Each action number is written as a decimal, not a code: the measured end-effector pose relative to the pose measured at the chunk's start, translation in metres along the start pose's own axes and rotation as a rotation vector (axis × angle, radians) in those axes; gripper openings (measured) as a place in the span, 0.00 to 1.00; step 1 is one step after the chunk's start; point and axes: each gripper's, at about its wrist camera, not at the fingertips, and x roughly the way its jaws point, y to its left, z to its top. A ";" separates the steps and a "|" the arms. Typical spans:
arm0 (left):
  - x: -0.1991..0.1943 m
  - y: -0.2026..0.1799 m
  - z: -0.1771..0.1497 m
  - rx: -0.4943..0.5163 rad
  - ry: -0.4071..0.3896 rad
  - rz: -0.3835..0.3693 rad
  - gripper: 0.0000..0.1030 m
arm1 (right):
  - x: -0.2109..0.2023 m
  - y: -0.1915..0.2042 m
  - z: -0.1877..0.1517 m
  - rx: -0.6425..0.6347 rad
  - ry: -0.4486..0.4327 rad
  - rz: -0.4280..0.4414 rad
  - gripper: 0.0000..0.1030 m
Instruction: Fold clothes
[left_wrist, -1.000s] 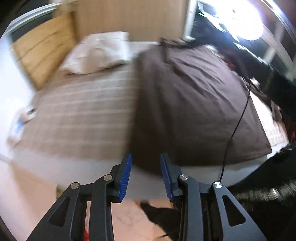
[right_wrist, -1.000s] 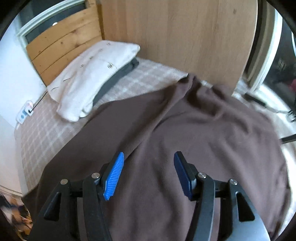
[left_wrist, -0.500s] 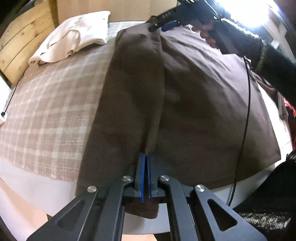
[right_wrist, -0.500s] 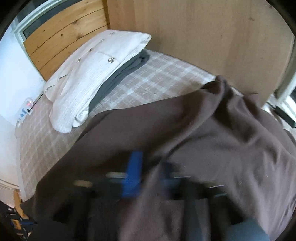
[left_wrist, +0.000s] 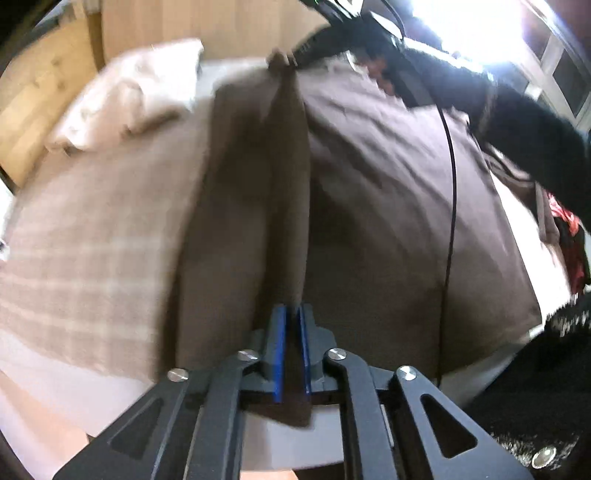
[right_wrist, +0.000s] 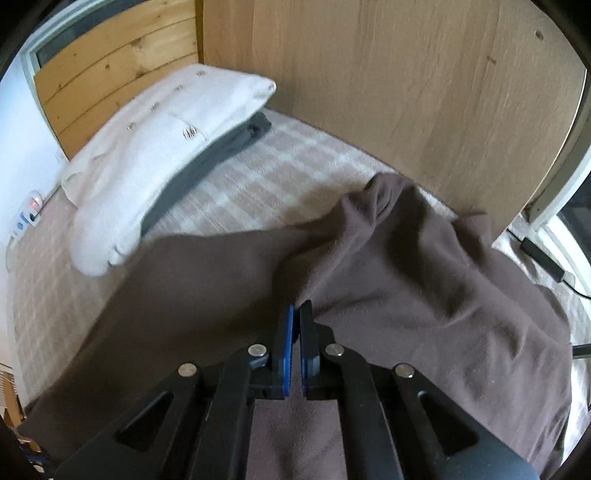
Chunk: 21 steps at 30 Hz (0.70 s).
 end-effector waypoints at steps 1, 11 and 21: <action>-0.007 0.005 -0.005 -0.023 -0.010 -0.003 0.19 | 0.002 -0.001 -0.001 0.006 0.007 0.003 0.03; -0.046 0.068 -0.034 -0.199 -0.057 0.024 0.21 | -0.060 0.001 -0.015 0.016 -0.008 -0.054 0.31; -0.020 0.075 -0.030 -0.204 -0.038 0.014 0.04 | -0.045 0.104 -0.017 -0.205 0.076 0.132 0.32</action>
